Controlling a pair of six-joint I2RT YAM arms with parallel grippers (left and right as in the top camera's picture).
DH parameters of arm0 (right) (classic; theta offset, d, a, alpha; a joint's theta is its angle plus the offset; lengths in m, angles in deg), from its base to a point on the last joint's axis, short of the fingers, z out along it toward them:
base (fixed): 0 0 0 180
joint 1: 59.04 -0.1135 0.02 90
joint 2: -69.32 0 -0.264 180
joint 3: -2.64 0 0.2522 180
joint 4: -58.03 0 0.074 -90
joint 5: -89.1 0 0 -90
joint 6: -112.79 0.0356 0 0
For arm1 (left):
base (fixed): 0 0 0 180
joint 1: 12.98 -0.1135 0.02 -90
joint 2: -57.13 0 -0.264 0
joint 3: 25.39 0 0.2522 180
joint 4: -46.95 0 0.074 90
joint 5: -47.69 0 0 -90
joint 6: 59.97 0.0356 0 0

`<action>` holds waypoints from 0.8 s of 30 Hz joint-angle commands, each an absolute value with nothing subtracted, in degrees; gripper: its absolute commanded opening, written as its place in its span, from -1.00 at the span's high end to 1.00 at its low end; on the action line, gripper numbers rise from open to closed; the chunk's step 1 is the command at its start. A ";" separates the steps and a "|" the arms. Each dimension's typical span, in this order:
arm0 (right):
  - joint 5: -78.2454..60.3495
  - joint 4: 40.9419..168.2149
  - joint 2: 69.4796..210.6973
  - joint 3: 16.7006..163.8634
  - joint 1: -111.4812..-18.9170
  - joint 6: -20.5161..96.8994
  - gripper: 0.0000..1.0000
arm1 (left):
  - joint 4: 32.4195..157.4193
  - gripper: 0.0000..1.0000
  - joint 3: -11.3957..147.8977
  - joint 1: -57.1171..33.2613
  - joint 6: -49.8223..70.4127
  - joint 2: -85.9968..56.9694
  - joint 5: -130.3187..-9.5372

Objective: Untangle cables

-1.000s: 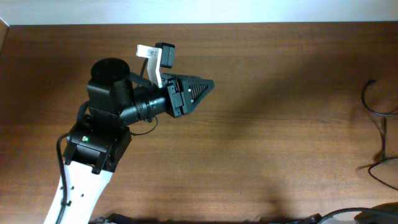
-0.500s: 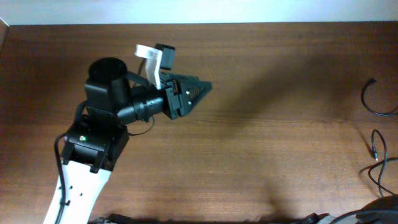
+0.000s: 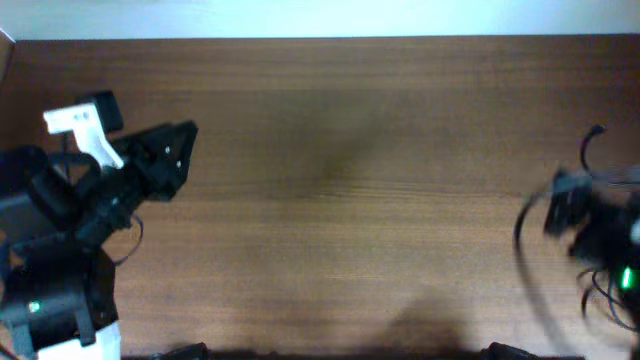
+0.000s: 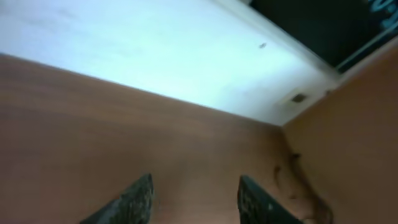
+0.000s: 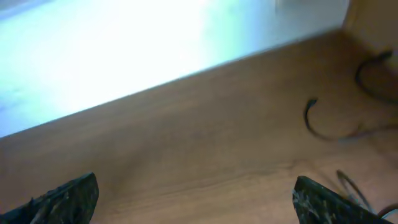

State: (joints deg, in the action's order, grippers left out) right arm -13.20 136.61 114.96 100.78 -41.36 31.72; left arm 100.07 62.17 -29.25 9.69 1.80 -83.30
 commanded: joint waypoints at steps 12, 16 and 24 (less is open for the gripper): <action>-10.84 140.68 96.08 76.35 -42.26 28.86 -0.98 | 114.14 0.21 55.86 -23.61 29.19 12.86 -70.98; -10.75 140.65 96.08 75.50 -42.26 29.01 -0.98 | 113.92 -0.02 55.86 -23.61 29.17 12.86 -75.68; -10.73 140.65 96.08 75.50 -42.26 29.01 -0.98 | 109.86 -0.98 55.86 -23.57 8.19 12.75 -90.98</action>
State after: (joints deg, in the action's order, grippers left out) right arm -11.25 140.76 96.21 75.74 -41.89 28.79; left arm 109.57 56.08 -23.81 19.16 12.32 -88.07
